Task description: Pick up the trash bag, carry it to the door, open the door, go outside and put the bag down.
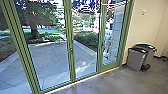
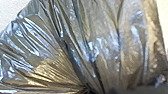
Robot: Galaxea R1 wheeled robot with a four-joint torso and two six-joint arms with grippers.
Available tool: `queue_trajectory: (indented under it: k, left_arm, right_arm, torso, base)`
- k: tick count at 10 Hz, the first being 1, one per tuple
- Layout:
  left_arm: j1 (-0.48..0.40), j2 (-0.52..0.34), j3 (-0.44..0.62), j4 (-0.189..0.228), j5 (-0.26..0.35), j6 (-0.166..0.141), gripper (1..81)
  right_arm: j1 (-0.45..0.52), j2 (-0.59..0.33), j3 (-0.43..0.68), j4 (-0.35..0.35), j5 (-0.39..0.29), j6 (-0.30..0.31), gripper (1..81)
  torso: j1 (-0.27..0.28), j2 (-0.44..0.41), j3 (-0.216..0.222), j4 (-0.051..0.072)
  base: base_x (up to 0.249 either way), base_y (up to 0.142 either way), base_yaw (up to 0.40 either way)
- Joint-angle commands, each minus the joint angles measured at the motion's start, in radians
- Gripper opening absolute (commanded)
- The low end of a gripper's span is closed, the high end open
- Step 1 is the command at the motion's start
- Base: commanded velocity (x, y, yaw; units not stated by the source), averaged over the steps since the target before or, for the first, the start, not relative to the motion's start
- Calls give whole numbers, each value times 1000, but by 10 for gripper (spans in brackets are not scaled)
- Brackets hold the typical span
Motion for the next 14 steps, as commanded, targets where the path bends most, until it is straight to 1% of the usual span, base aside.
queue_trajectory:
  k: [1, 14]
  left_arm:
    - [-51, 6, 4, 15, 80, 10, 10]
    - [-52, 7, 4, 17, 80, 10, 10]
  right_arm:
    - [48, 1, -2, -1, -69, -2, 811]
    - [48, 0, -2, -1, -68, -2, 811]
  torso:
    - [0, 0, 0, 0]
    - [0, 0, 0, 0]
  base:
    - [134, -94, 0]
    - [134, -95, 0]
